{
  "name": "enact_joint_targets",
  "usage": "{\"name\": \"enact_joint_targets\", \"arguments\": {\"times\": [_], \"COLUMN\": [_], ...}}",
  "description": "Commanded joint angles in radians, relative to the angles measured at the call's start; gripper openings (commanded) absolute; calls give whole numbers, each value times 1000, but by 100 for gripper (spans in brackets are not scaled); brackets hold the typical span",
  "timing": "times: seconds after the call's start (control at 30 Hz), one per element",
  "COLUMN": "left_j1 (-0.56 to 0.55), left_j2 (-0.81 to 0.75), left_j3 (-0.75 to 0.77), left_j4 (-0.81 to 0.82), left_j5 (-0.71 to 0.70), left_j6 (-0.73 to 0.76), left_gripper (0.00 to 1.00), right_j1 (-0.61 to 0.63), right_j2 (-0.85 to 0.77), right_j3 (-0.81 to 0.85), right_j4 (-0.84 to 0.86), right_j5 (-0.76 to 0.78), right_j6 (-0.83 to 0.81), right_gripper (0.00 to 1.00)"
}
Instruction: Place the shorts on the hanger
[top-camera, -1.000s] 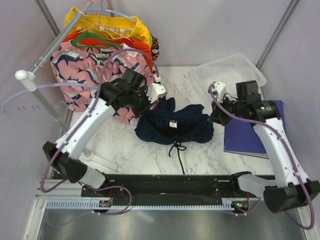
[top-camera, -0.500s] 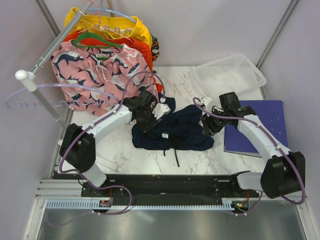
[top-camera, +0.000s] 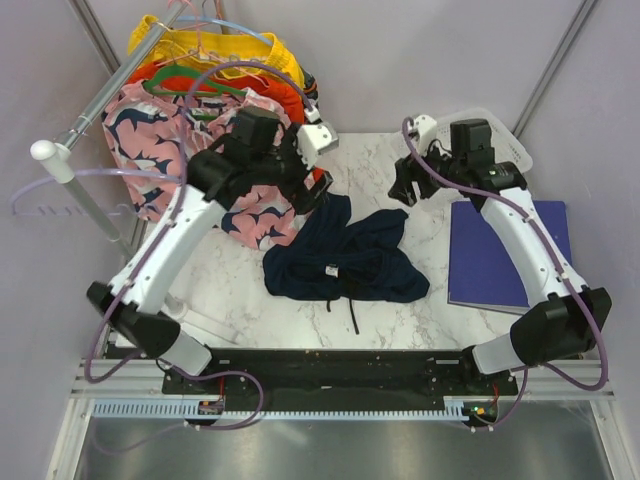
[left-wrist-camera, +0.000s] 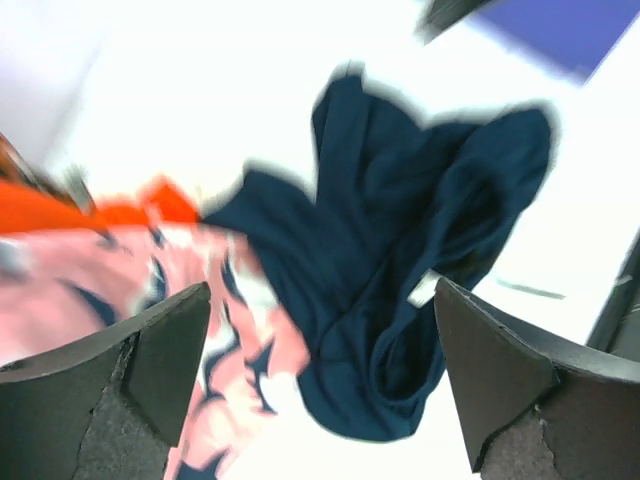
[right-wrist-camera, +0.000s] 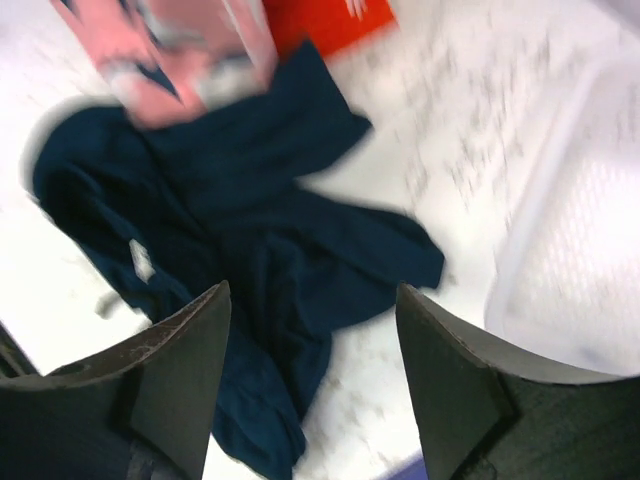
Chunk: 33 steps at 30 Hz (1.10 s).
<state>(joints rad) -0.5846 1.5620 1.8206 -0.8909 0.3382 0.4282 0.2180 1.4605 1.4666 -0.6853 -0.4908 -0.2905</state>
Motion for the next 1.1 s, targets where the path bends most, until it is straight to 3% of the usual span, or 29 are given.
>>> {"name": "enact_joint_targets", "arguments": {"times": [0.0, 0.17, 0.27, 0.3, 0.43, 0.57, 0.7, 0.8, 0.9, 1.07], "left_j1": [-14, -14, -12, -9, 35, 138, 242, 264, 270, 270], "left_j2": [-222, -385, -428, -436, -487, -540, -592, -629, -660, -684], "left_j3": [130, 148, 190, 201, 226, 232, 226, 223, 212, 194], "left_j4": [16, 151, 201, 210, 270, 299, 303, 303, 302, 303], "left_j5": [197, 182, 119, 99, 6, -7, 2, -4, 10, -4], "left_j6": [-40, -51, -71, -74, -127, -199, -195, -183, -172, -155], "left_gripper": [99, 100, 100, 100, 99, 100, 100, 100, 100, 100], "right_j1": [29, 127, 231, 292, 466, 642, 805, 850, 856, 868], "right_j2": [-39, 20, 67, 92, 181, 319, 414, 477, 529, 563], "right_j3": [124, 263, 352, 371, 497, 722, 750, 765, 796, 795], "right_j4": [214, 366, 400, 403, 362, 178, 179, 217, 228, 236], "right_j5": [-233, -296, -324, -322, -240, -126, 39, 193, 202, 199], "right_j6": [247, 355, 347, 334, 220, 41, -48, -30, -19, -4], "right_gripper": [74, 80, 97, 98, 98, 98, 98, 98, 98, 88]}}
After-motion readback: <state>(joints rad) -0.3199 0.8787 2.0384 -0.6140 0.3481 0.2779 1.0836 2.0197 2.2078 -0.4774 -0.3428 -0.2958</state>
